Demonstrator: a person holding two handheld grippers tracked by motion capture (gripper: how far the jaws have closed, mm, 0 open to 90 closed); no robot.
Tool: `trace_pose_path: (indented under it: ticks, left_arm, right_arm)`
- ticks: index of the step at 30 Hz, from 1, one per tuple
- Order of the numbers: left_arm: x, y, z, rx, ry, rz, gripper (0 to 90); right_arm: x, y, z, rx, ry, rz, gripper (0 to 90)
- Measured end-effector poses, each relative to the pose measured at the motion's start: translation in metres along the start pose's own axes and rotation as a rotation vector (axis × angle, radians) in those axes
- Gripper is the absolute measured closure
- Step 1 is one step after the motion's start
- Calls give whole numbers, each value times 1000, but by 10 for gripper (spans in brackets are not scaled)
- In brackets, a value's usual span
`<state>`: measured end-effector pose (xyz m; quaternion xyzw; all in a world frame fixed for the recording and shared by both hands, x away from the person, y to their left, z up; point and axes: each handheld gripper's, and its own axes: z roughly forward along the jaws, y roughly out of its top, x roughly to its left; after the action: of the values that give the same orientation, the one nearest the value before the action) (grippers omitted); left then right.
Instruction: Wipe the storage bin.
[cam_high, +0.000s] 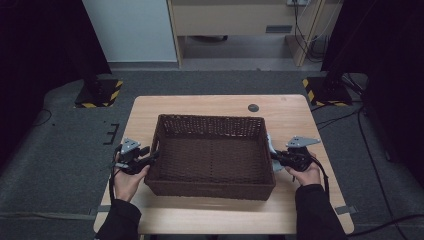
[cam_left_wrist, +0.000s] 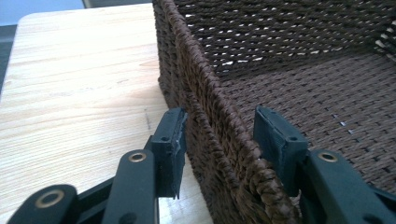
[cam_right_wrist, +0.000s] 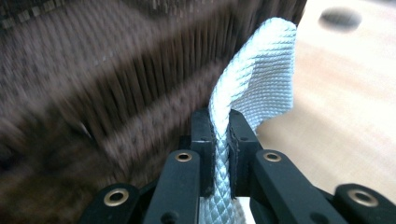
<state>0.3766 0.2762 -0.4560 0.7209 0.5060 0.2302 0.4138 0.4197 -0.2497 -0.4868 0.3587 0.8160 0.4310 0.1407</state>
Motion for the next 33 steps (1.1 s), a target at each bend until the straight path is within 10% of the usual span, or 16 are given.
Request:
trace_pose_path:
  ticks: [6,14,27,33]
  left_arm:
    - [-1,0,-8,-6,-28,22,488]
    - [-4,-5,-12,28,-37,28,539]
    - [-8,-6,-12,32,-42,14,672]
    - [-7,-3,-8,30,-27,22,682]
  right_arm:
    - [1,-13,15,121,-8,-2,840]
    - [12,9,-26,-142,1,-24,841]
    - [11,-16,9,117,19,-10,840]
    - [10,-4,-7,15,-12,-13,840]
